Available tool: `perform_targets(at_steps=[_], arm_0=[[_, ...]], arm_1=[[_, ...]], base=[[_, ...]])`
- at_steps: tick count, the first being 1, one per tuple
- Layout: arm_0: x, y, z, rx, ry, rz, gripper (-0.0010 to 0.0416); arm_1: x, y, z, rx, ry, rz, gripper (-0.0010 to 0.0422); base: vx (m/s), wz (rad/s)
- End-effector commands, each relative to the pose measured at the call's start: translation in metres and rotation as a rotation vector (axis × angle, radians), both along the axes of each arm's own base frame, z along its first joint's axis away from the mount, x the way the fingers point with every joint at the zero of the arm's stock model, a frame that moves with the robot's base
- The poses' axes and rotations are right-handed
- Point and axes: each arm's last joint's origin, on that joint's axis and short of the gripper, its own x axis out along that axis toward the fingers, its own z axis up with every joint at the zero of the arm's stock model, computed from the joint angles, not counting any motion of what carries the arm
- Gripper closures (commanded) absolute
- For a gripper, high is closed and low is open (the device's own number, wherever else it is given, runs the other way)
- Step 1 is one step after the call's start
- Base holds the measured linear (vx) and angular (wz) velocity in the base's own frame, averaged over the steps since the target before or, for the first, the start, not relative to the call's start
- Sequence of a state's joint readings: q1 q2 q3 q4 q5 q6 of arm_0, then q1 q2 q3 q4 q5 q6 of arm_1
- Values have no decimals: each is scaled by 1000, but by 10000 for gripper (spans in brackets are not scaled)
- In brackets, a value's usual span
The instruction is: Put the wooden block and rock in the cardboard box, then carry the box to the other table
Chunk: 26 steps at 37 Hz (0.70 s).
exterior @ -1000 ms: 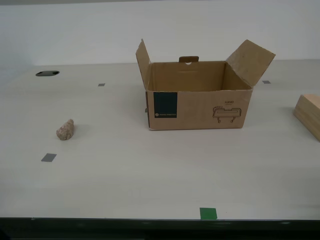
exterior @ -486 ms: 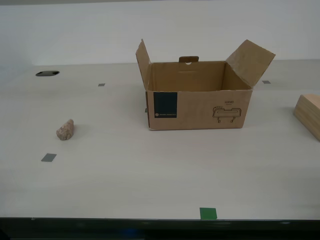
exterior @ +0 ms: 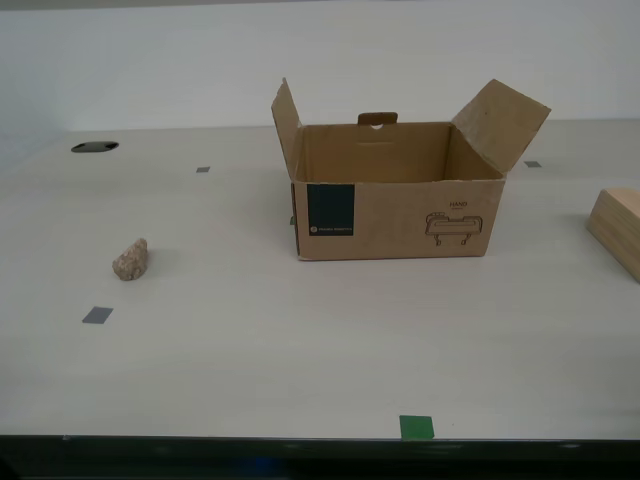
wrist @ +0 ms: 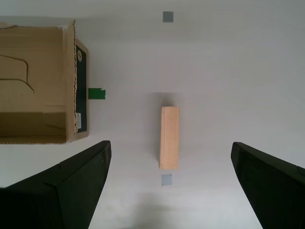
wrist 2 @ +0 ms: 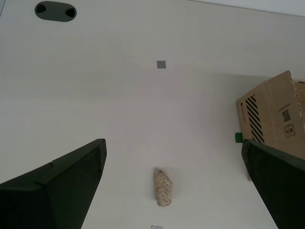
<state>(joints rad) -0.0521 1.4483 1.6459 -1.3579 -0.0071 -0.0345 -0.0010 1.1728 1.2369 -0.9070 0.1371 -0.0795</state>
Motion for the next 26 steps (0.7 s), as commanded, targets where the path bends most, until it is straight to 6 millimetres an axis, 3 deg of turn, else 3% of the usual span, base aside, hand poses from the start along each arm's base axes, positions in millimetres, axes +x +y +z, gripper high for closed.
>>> perform_targets(at_steps=[1, 26], arm_0=[[1, 0, 1, 1, -15, 3, 55], [2, 0, -1, 3, -14, 0, 55]], arm_1=[[0, 0, 0, -3, -3, -5, 23], [-1, 0, 0, -11, 6, 0, 23]], base=[[0, 0], [0, 0]])
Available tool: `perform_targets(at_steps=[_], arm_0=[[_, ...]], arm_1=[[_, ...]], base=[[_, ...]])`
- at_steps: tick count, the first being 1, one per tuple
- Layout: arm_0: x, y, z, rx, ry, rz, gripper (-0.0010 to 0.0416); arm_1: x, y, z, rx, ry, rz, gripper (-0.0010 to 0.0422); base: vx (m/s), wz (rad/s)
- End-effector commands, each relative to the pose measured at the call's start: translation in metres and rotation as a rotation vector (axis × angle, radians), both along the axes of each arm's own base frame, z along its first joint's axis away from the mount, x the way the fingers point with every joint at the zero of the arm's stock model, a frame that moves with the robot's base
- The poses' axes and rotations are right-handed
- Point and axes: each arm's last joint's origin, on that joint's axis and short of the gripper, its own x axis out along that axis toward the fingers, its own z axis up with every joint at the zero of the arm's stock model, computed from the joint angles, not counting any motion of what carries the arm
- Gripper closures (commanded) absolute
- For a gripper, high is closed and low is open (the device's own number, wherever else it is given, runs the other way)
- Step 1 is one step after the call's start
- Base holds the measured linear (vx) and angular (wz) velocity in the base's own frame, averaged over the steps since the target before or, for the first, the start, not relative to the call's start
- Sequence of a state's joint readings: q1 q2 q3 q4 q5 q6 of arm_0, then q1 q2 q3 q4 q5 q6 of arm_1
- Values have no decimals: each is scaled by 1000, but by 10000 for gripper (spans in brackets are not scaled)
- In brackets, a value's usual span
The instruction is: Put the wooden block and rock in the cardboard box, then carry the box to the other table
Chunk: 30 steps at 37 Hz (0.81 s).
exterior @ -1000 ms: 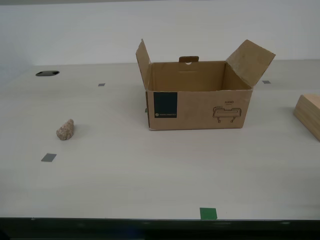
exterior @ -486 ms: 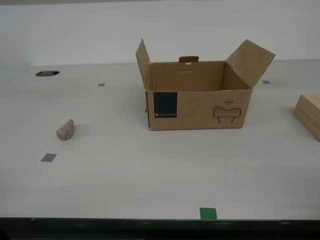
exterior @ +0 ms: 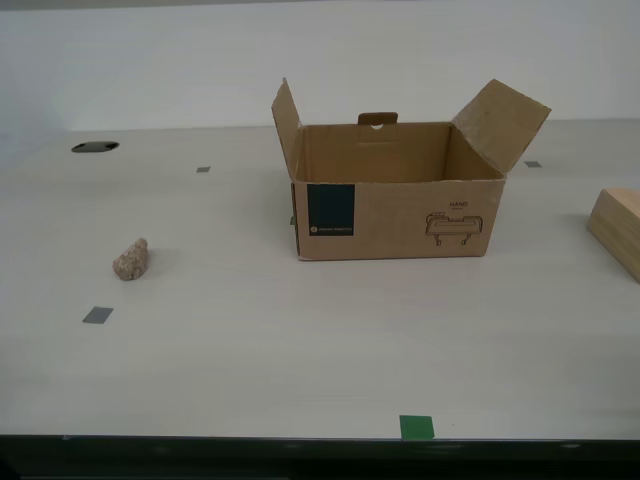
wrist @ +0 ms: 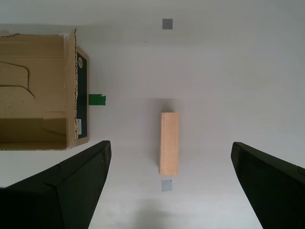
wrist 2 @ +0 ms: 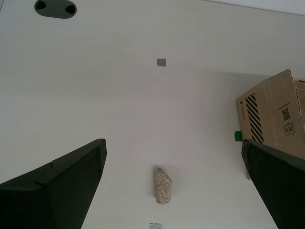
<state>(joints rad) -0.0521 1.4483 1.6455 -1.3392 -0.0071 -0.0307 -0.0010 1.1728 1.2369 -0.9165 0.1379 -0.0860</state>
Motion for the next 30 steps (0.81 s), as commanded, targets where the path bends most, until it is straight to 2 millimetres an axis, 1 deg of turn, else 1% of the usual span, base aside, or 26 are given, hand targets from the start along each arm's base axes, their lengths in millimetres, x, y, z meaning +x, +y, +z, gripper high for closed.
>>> perform_targets(at_steps=[1, 7, 16, 20, 27, 30], arm_0=[[0, 0, -2, 2, 7, 6, 55], [7, 0, -15, -1, -3, 9, 55], [15, -1, -57, 1, 36, 8, 54], [14, -1, -76, 4, 88, 7, 52], [11, -1, -103, 2, 149, 5, 52], [9, -1, -113, 2, 170, 4, 51]], arm_1=[[0, 0, 1, -6, -4, -4, 23], [0, 0, 0, -6, -1, -3, 23], [0, 0, -2, -4, 7, -2, 23], [1, 0, -9, 5, 17, 6, 23], [5, 1, -26, 31, 21, 37, 23], [11, 2, -36, 35, 12, 41, 23]], base=[[0, 0], [0, 0], [0, 0], [0, 0], [0, 0], [0, 0]])
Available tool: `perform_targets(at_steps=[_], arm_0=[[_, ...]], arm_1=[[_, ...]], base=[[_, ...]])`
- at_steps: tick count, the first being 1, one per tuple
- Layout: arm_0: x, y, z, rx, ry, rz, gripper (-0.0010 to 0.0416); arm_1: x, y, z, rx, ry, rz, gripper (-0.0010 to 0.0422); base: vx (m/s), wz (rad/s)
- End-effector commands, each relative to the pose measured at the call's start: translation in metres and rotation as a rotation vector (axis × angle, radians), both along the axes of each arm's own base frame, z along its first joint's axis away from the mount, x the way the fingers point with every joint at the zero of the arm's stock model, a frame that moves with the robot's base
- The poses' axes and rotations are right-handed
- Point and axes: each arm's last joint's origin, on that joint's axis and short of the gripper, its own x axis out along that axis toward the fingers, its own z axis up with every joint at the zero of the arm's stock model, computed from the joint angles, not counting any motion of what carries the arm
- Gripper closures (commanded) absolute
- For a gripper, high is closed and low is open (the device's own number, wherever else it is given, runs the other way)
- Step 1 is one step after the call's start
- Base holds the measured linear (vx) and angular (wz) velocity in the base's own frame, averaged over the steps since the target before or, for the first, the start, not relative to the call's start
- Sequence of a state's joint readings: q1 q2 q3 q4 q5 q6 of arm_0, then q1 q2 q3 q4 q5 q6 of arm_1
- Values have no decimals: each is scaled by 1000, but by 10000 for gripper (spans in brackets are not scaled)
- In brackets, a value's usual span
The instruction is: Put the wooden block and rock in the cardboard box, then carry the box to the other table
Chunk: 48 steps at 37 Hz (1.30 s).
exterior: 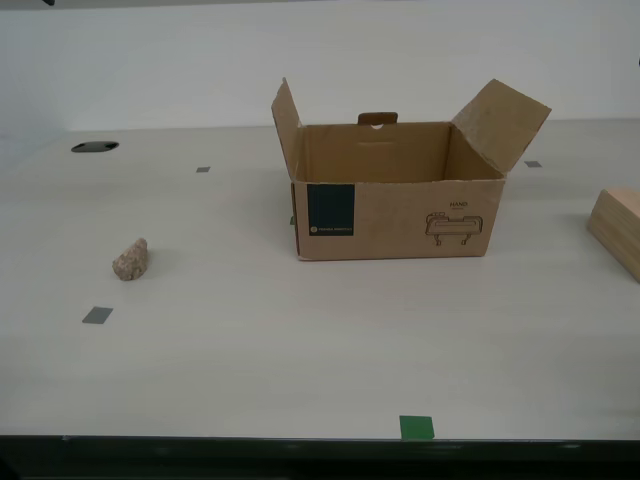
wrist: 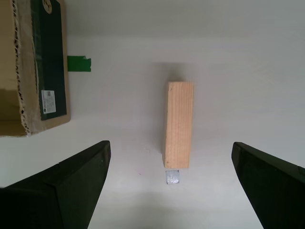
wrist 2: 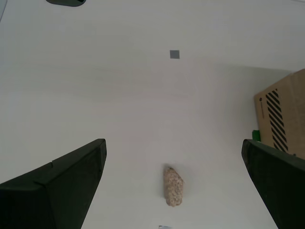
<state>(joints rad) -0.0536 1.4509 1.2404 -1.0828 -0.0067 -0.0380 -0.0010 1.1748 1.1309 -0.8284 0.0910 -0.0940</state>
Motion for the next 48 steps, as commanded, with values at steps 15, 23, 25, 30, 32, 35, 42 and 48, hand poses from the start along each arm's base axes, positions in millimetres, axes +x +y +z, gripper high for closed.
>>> perform_targets(at_steps=[15, 23, 25, 30, 32, 35, 42, 48], arm_0=[[0, -8, -38, -27, 31, -79, 51], [8, -20, -58, -21, 116, -117, 51], [11, -22, -64, -21, 140, -115, 51], [20, -25, -84, -20, 195, -103, 51], [24, -26, -92, -20, 214, -97, 51], [30, -26, -106, -18, 237, -96, 51], [44, -28, -135, -17, 264, -84, 51], [48, -28, -155, -14, 308, -75, 52]], arm_1=[[50, 0, -72, 15, 210, -13, 23], [62, 0, -97, 14, 311, -16, 23], [63, 0, -101, 14, 326, -15, 23], [63, 0, -102, 12, 331, -12, 23], [62, 0, -101, 12, 331, -12, 23], [61, 0, -102, 12, 345, -12, 23], [60, 0, -104, 12, 359, -11, 23], [59, 0, -104, 12, 368, -11, 23]], base=[[0, 0], [0, 0], [0, 0], [0, 0], [0, 0], [0, 0], [0, 0], [0, 0]])
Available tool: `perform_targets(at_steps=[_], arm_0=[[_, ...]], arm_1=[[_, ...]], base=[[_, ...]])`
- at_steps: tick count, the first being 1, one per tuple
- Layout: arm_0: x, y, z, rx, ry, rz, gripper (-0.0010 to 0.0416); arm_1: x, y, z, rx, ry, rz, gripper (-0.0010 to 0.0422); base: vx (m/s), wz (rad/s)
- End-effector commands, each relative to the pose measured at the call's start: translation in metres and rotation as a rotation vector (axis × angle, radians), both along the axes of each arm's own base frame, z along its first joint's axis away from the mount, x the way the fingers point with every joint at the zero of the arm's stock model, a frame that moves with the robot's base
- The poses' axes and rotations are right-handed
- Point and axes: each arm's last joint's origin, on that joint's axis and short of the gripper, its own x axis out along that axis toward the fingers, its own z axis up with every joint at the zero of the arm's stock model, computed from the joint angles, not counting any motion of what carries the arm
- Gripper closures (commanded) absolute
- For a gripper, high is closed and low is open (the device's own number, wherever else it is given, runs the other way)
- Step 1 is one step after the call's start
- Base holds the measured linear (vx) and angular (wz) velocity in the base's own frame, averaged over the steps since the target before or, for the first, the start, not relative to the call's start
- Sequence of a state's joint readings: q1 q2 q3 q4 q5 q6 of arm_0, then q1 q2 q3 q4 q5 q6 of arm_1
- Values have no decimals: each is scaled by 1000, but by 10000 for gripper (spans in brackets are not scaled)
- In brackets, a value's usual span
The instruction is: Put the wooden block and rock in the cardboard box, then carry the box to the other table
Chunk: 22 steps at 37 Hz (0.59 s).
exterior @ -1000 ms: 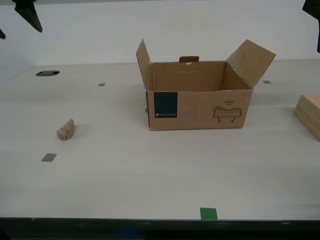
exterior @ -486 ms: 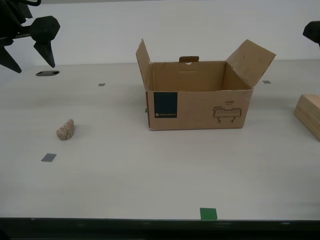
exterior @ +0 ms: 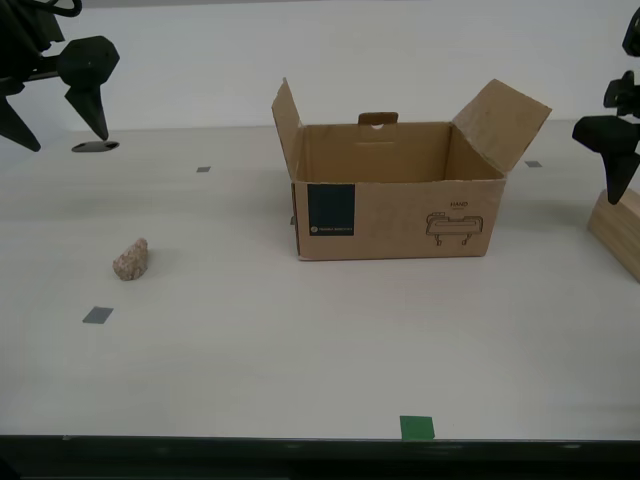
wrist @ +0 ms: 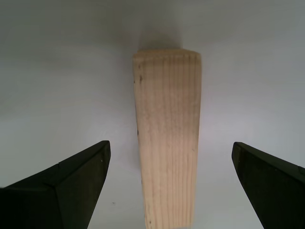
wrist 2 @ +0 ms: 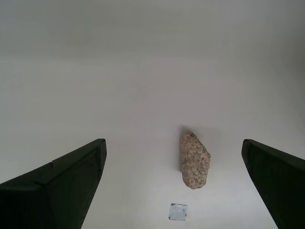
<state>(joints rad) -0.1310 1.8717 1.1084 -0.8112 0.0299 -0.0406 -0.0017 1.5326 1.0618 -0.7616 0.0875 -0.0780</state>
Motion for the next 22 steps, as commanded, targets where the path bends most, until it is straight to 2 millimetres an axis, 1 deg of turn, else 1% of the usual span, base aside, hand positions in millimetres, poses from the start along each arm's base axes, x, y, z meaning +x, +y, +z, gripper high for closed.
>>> perform_targets(at_steps=[1, 7, 11, 22], arm_0=[[2, 0, -12, -1, 33, 7, 51], [8, -1, -31, 0, 36, 14, 52], [8, -1, -41, 2, 53, 15, 51], [9, -1, -48, -3, 13, 22, 51]], arm_1=[[-1, 0, 0, 1, 10, 2, 23], [-1, 0, 0, 1, 12, 1, 23], [-1, 0, 0, 1, 15, 2, 23], [-1, 0, 0, 1, 15, 1, 23]], base=[[0, 0], [0, 0], [0, 0], [0, 0]])
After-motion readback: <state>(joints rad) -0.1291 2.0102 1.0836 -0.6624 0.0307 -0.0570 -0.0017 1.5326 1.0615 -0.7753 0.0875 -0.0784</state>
